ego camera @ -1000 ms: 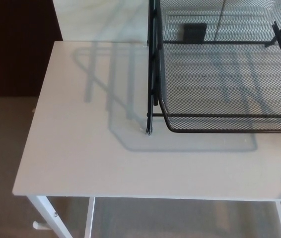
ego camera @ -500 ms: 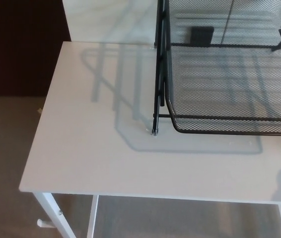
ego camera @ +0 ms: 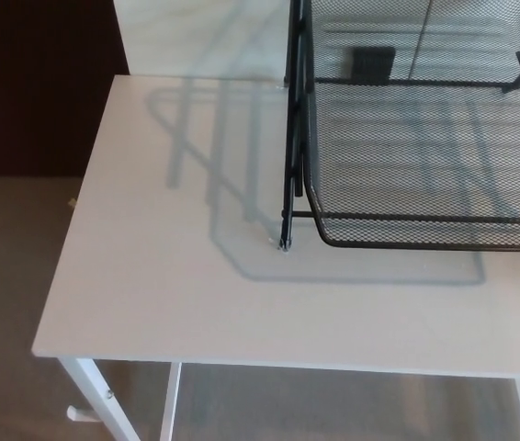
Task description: The robot walks towards a desk on which a file tray is kept in the middle and a cube is kept to its right. The robot lifts the cube using its right hand and places it on the file tray.
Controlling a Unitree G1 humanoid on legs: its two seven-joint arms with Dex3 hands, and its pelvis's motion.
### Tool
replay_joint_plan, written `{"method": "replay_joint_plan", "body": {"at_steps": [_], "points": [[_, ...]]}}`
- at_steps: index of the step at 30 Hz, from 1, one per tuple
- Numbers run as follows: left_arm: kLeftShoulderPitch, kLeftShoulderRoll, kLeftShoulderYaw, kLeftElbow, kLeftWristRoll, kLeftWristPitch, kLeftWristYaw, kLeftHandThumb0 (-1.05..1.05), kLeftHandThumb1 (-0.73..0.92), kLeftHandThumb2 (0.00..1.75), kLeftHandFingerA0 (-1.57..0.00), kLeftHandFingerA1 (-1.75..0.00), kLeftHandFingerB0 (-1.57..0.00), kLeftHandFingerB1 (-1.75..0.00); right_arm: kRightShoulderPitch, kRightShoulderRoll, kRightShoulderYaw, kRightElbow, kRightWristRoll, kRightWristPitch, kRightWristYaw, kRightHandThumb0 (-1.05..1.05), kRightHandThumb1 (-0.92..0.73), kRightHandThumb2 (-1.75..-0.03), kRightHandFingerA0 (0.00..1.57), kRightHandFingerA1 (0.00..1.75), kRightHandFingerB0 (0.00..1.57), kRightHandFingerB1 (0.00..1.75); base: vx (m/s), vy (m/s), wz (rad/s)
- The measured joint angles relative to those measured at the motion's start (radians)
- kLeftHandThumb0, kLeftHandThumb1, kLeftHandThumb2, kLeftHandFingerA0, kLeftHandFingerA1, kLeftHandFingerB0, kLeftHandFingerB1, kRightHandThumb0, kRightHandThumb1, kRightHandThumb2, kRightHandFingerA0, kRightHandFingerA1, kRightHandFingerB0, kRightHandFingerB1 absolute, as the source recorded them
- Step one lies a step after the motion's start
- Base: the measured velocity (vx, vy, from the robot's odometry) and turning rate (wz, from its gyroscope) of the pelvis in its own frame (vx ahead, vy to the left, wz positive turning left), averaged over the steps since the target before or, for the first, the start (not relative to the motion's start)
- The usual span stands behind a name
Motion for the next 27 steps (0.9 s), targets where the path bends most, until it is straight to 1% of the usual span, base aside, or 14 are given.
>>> {"method": "replay_joint_plan", "body": {"at_steps": [2,3,8,9,12,14,16,18,19,21,22,24,25,27], "points": [[0.000,0.000,-0.002,0.001,0.001,0.000,0.001,-0.99,0.90,0.82,-0.47,-0.94,-0.31,-0.80,0.028,0.000,-0.048,-0.002,0.023,-0.041,-0.015,-0.17,-0.76,-0.77,0.79,1.62,0.64,1.37,0.00,0.000,0.00],[0.001,0.001,-0.003,0.001,0.003,0.000,0.002,-0.91,0.69,1.29,-0.59,-0.92,-0.25,-0.72,0.043,0.000,-0.077,-0.004,0.039,-0.058,-0.015,-0.16,-0.76,-0.77,0.81,1.57,0.72,1.25,0.00,0.000,0.00],[-0.001,0.005,-0.005,-0.002,0.006,0.000,0.003,-1.03,0.66,1.14,-0.49,-0.90,-0.28,-0.76,0.070,-0.007,-0.215,-0.036,0.102,-0.119,-0.013,-0.14,-0.68,-0.81,0.88,1.58,0.81,1.20,0.00,0.000,0.00],[-0.003,0.006,-0.005,-0.003,0.007,0.000,0.002,-1.01,0.89,0.80,-0.45,-1.02,-0.23,-0.85,0.071,-0.013,-0.250,-0.049,0.119,-0.132,-0.010,-0.13,-0.67,-0.85,0.82,1.52,0.79,1.13,0.00,0.000,0.00],[-0.003,0.006,-0.004,-0.003,0.007,0.000,0.002,-0.93,0.66,1.28,-0.62,-0.95,-0.24,-0.72,0.071,-0.026,-0.327,-0.084,0.155,-0.154,0.001,-0.09,-0.66,-0.84,0.83,1.54,0.80,1.21,0.00,0.000,0.00],[-0.001,0.006,-0.003,-0.003,0.007,0.000,0.002,-1.02,0.88,0.79,-0.47,-1.04,-0.25,-0.88,0.071,-0.032,-0.373,-0.100,0.182,-0.174,0.013,-0.12,-0.58,-0.92,0.83,1.58,0.79,1.32,0.00,0.000,0.00],[0.001,0.006,-0.001,-0.003,0.007,0.000,0.002,-0.93,0.68,1.29,-0.61,-0.95,-0.25,-0.74,0.071,-0.034,-0.415,-0.120,0.206,-0.186,0.024,-0.16,-0.60,-0.90,0.82,1.58,0.77,1.32,0.00,0.000,0.00],[0.004,0.006,0.000,-0.004,0.007,0.000,0.002,-1.04,0.90,0.77,-0.45,-1.02,-0.26,-0.86,0.067,-0.037,-0.464,-0.157,0.233,-0.190,0.037,-0.11,-0.56,-1.01,0.82,1.67,0.73,1.42,0.00,0.000,0.00],[0.005,0.006,0.001,-0.004,0.007,0.000,0.001,-0.94,0.69,1.31,-0.59,-0.93,-0.24,-0.72,0.066,-0.039,-0.481,-0.177,0.242,-0.190,0.042,-0.07,-0.55,-1.02,0.83,1.68,0.73,1.42,0.00,0.000,0.00],[0.008,0.007,0.001,-0.004,0.007,0.000,0.002,-1.03,0.92,0.80,-0.45,-0.97,-0.30,-0.83,0.061,-0.042,-0.525,-0.251,0.261,-0.183,0.054,-0.08,-0.55,-1.02,0.86,1.71,0.72,1.44,0.00,0.000,0.00],[0.009,0.007,0.001,-0.004,0.007,0.000,0.002,-0.94,0.69,1.30,-0.58,-0.94,-0.25,-0.73,0.059,-0.042,-0.538,-0.276,0.267,-0.180,0.059,-0.04,-0.51,-1.08,0.86,1.71,0.80,1.47,0.00,0.000,0.00],[0.011,0.007,0.002,-0.005,0.007,0.000,0.002,-0.94,0.69,1.30,-0.58,-0.95,-0.24,-0.73,0.046,-0.042,-0.570,-0.339,0.285,-0.175,0.072,-0.10,-0.51,-1.09,0.86,1.74,0.79,1.53,0.00,0.000,0.00],[0.013,0.009,0.002,-0.006,0.007,0.000,0.002,-1.01,0.86,0.79,-0.54,-1.06,-0.32,-0.87,0.034,-0.043,-0.586,-0.373,0.296,-0.173,0.079,-0.15,-0.53,-1.10,0.86,1.74,0.77,1.52,0.00,0.000,0.00],[0.015,0.010,0.005,-0.006,0.006,0.000,0.002,-1.02,0.85,0.81,-0.49,-1.09,-0.29,-0.91,0.008,-0.043,-0.604,-0.427,0.314,-0.171,0.090,-0.18,-0.55,-1.05,0.87,1.75,0.73,1.61,0.00,0.000,0.00]]}}
